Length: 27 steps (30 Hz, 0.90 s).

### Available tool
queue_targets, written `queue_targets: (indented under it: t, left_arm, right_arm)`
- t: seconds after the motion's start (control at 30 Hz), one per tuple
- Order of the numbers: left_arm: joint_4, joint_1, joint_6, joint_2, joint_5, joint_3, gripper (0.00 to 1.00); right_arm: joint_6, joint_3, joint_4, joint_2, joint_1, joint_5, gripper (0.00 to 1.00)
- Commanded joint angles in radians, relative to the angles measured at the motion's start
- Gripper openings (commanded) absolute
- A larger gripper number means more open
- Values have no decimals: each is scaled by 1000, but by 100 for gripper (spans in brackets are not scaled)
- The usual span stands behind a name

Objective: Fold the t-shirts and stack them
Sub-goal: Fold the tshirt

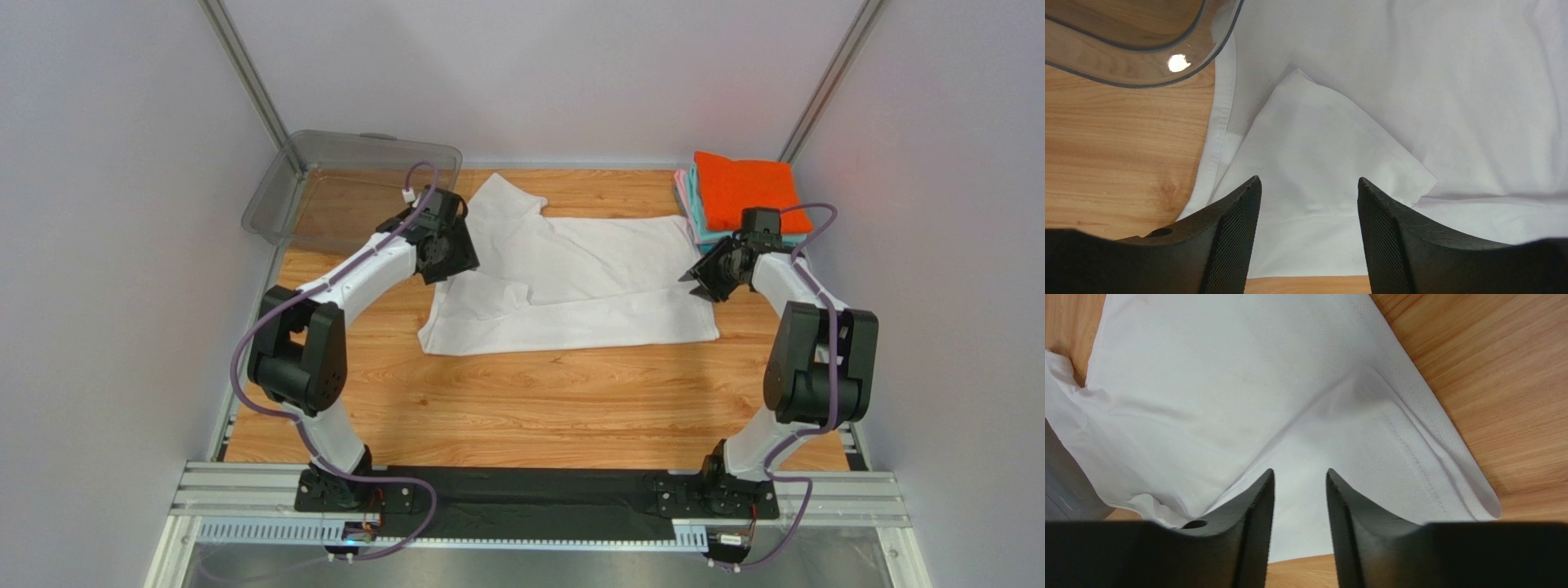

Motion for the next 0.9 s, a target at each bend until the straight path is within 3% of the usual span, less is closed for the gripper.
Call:
queue_targets:
  t: [0.0, 0.03, 0.2, 0.4, 0.47, 0.87]
  left_arm:
    - [-21, 6, 14, -63, 22, 20, 71]
    - [-20, 6, 16, -74, 39, 12, 77]
    - [45, -14, 11, -156, 164, -90, 84]
    - [170, -60, -13, -151, 289, -193, 92]
    - [186, -60, -19, -111, 313, -200, 100]
    - [159, -60, 42, 49, 375, -175, 100]
  right_arm:
    - [-23, 32, 9, -55, 1, 1, 42]
    - [-31, 20, 8, -68, 1, -13, 61]
    - [-54, -49, 6, -173, 10, -56, 100]
    - [-116, -137, 29, -221, 76, -58, 100]
    - [-140, -135, 32, -187, 96, -56, 100]
    - [-190, -140, 23, -23, 155, -1, 100]
